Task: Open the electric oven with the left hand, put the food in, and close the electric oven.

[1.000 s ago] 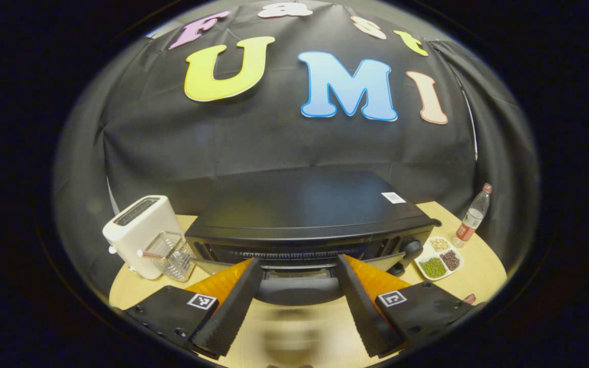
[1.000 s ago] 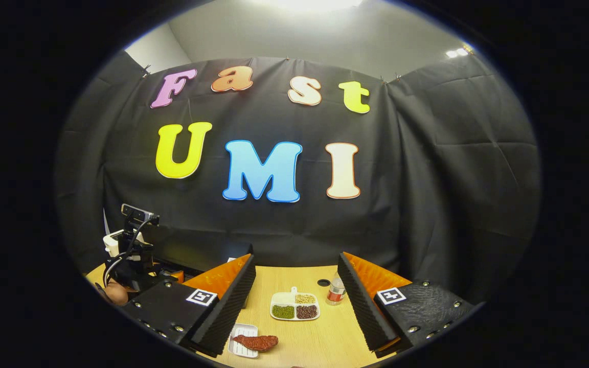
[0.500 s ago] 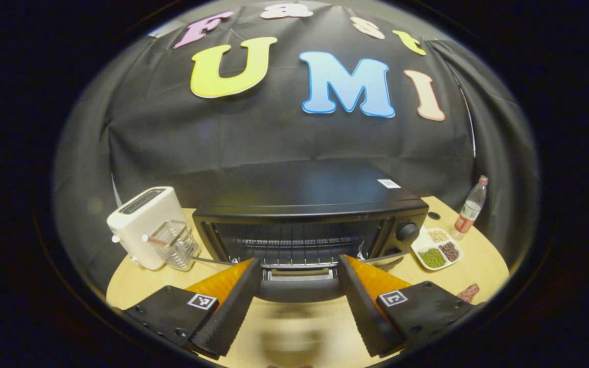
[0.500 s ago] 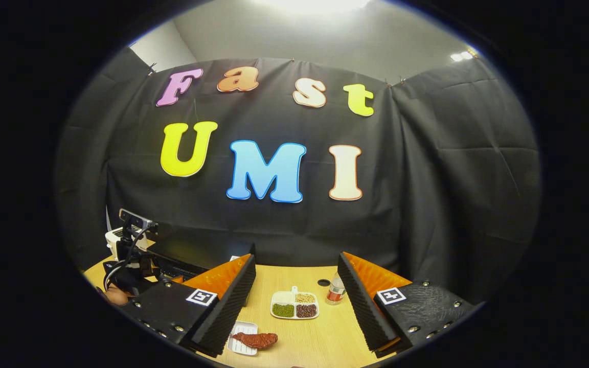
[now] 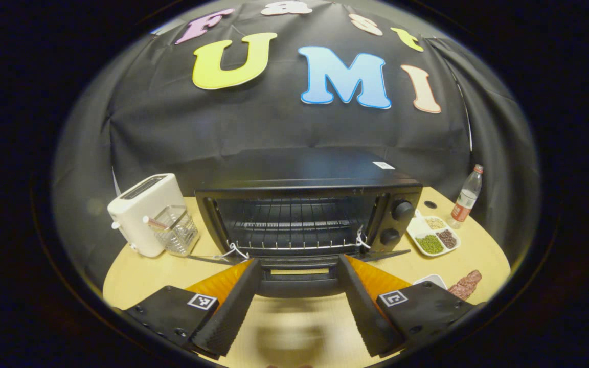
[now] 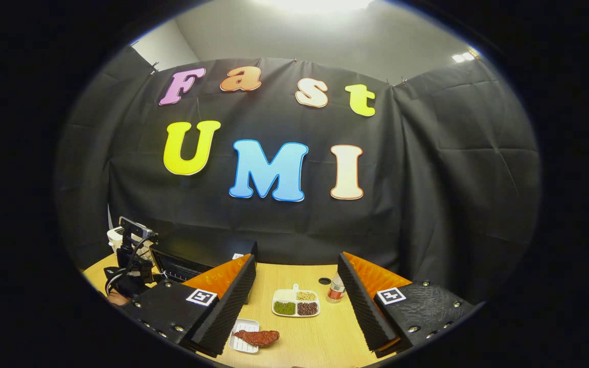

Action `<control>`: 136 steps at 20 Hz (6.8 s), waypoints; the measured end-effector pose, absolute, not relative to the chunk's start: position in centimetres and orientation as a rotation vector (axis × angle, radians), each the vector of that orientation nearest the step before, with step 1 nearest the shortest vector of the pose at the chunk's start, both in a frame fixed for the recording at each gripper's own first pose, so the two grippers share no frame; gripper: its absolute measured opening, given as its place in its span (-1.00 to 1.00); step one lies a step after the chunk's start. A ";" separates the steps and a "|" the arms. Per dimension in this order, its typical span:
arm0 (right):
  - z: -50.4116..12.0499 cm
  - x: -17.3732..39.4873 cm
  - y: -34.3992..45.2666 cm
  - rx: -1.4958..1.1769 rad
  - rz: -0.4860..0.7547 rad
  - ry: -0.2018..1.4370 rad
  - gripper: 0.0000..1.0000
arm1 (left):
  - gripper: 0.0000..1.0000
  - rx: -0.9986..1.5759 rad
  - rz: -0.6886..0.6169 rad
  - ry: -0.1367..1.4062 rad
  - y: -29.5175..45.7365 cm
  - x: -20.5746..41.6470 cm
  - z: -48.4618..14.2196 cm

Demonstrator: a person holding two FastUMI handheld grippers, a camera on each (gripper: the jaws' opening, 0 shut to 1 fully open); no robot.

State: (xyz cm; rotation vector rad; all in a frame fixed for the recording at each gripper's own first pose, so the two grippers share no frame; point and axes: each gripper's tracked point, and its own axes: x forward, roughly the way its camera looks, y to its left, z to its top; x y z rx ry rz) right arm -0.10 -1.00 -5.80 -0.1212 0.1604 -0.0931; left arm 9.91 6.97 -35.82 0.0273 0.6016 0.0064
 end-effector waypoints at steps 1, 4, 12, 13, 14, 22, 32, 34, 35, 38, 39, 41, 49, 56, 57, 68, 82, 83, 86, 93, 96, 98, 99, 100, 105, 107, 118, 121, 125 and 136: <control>-5.8 -0.2 -1.0 -0.125 -0.093 0.161 0.95 | 0.99 0.027 0.006 0.606 7.0 9.5 -36.1; -5.8 -0.5 -0.8 -0.131 -0.090 0.163 0.95 | 0.99 0.021 0.007 0.624 6.9 8.6 -36.8; -6.6 -1.1 0.1 -0.147 -0.057 0.186 0.96 | 0.99 -0.009 0.022 0.673 7.1 5.9 -39.1; -6.7 -1.1 0.3 -0.150 -0.049 0.192 0.95 | 1.00 -0.010 0.028 0.677 7.4 5.8 -39.3; -6.9 -1.1 0.5 -0.151 -0.041 0.198 0.95 | 0.99 -0.015 0.024 0.700 7.6 5.4 -39.8; -7.5 -1.3 1.8 -0.165 0.012 0.219 0.95 | 1.00 0.014 -0.006 0.787 7.4 3.4 -43.6; -10.7 -0.2 4.0 -0.139 0.134 0.300 0.95 | 0.98 -0.071 0.082 0.775 9.4 2.8 -42.6; -12.6 0.6 4.7 -0.072 0.196 0.347 0.96 | 0.99 -0.096 0.107 0.708 9.9 2.6 -39.3; -13.8 0.9 5.1 -0.038 0.238 0.382 0.96 | 0.99 -0.103 0.117 0.676 10.2 2.5 -37.4; -18.1 1.3 4.6 0.087 0.306 0.514 0.96 | 0.98 -0.120 0.158 0.560 11.1 2.2 -30.9; -19.7 1.6 4.1 0.140 0.309 0.564 0.96 | 0.98 -0.118 0.172 0.513 11.3 2.1 -28.1; -24.0 1.8 3.0 0.231 0.305 0.686 0.94 | 0.97 -0.107 0.192 0.415 11.3 2.0 -23.2; -34.3 1.6 -2.1 0.328 0.269 0.929 0.94 | 0.98 -0.065 0.249 0.205 10.2 -2.6 -11.2; -38.4 0.4 0.8 0.524 0.399 1.039 0.92 | 0.97 -0.043 0.257 0.248 7.3 -2.5 -10.9; -38.6 0.6 1.0 0.556 0.409 1.041 0.89 | 0.97 -0.049 0.261 0.256 7.0 -2.5 -10.8; -38.7 0.9 3.5 0.853 0.415 1.088 -0.55 | 0.90 -0.095 0.314 0.245 8.2 -4.3 -11.0; -33.5 1.5 5.4 0.915 0.333 0.980 -0.89 | 1.00 -0.127 0.192 0.200 11.6 -2.2 -9.9; -32.7 1.6 5.6 0.927 0.340 0.963 -0.89 | 1.00 -0.124 0.181 0.196 11.5 -2.1 -9.6; -30.6 1.8 6.6 0.961 0.359 0.918 -0.89 | 1.00 -0.113 0.154 0.178 11.4 -2.1 -8.9; -26.5 3.7 10.0 1.042 0.410 0.828 -0.89 | 0.97 -0.089 0.125 0.163 12.2 -2.6 -7.9; -26.2 4.6 11.7 1.038 0.422 0.813 -0.89 | 0.97 -0.077 0.115 0.155 13.0 -3.0 -7.3; -26.3 5.5 12.8 1.043 0.414 0.797 -0.90 | 0.97 -0.074 0.104 0.154 13.4 -2.9 -7.2; -26.4 6.0 13.4 1.056 0.410 0.791 -0.89 | 0.97 -0.072 0.101 0.158 13.8 -3.0 -7.1; -26.4 6.5 14.0 1.067 0.406 0.783 -0.89 | 0.97 -0.070 0.099 0.160 14.2 -3.1 -7.1; -27.1 9.9 17.2 1.096 0.377 0.751 -0.89 | 0.97 -0.063 0.089 0.178 16.8 -3.6 -7.3; -27.8 11.2 18.6 1.098 0.357 0.738 -0.90 | 0.97 -0.064 0.081 0.190 18.0 -3.6 -7.5; -31.9 18.0 25.6 1.191 0.248 0.659 -0.89 | 0.97 -0.064 0.056 0.229 24.6 -2.5 -8.4; -32.8 19.7 26.7 1.209 0.215 0.635 -0.89 | 1.00 -0.066 0.065 0.226 26.4 -2.4 -8.1; -34.1 21.5 27.1 1.268 0.141 0.600 -0.89 | 0.97 -0.066 0.080 0.239 28.1 -2.3 -8.8; -36.4 24.0 28.2 1.317 0.047 0.546 -0.90 | 0.97 -0.089 0.096 0.250 30.3 -1.6 -9.7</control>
